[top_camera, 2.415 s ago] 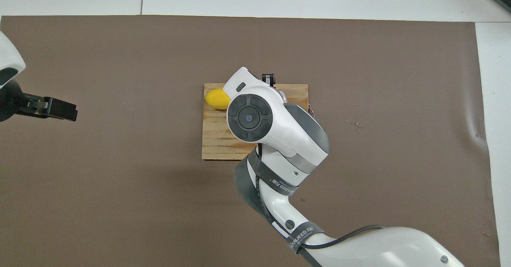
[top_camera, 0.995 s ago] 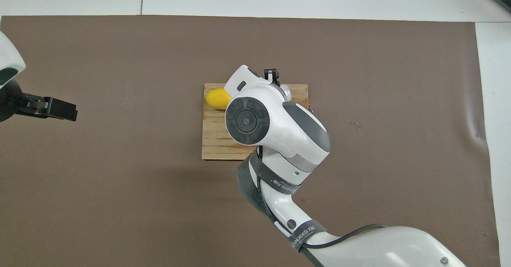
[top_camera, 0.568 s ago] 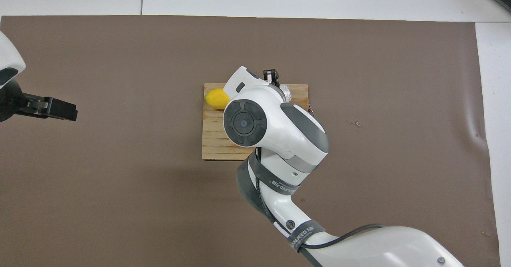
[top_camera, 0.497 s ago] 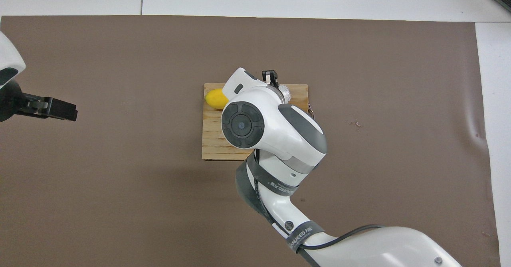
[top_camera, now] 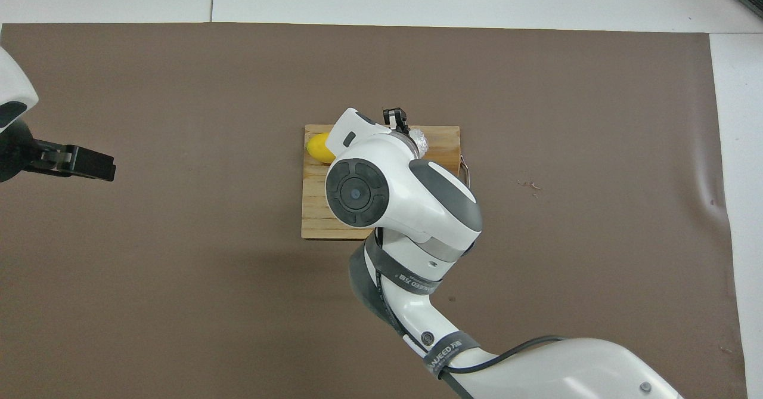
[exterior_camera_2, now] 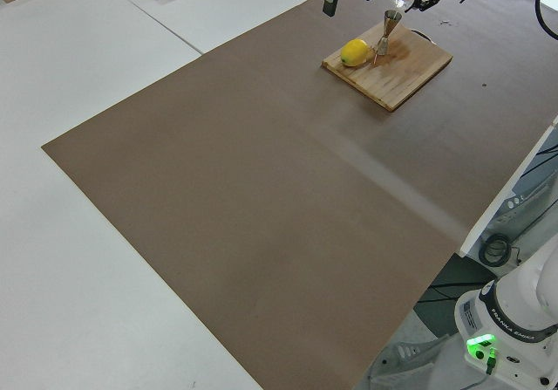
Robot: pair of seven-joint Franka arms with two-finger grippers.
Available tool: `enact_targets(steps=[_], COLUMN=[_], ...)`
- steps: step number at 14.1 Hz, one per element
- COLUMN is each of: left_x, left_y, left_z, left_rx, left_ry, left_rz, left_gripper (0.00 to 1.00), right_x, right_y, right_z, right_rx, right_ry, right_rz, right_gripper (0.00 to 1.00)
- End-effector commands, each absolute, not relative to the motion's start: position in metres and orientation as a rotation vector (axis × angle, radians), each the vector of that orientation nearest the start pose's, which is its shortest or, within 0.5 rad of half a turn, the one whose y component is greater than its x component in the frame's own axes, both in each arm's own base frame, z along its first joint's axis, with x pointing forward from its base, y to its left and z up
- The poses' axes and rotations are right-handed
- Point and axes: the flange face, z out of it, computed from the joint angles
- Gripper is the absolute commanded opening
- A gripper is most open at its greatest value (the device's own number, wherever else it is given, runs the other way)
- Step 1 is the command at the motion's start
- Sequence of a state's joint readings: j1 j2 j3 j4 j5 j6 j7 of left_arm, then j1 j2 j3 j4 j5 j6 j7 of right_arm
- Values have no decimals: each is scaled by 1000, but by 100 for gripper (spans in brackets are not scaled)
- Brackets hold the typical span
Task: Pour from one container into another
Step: 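Tilt the white cup with the right gripper over the silver cup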
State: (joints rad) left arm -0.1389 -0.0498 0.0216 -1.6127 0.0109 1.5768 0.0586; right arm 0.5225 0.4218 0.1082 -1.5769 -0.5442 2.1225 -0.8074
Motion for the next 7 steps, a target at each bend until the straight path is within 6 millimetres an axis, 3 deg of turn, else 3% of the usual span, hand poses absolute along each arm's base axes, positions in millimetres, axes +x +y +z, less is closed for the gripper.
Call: enact_targets(steps=[1, 7], left_x=[533, 533], left_y=[-59, -59], left_z=[636, 636], left_rx=[-3108, -3108], left_ry=[272, 272], left_rz=[-13, -13], left_gripper=[100, 100], right_x=[585, 588], right_y=[365, 359], right_z=[414, 418], right_rx=[1780, 1819], right_ry=[2052, 2069], right_rz=[95, 105], right_gripper=[11, 11])
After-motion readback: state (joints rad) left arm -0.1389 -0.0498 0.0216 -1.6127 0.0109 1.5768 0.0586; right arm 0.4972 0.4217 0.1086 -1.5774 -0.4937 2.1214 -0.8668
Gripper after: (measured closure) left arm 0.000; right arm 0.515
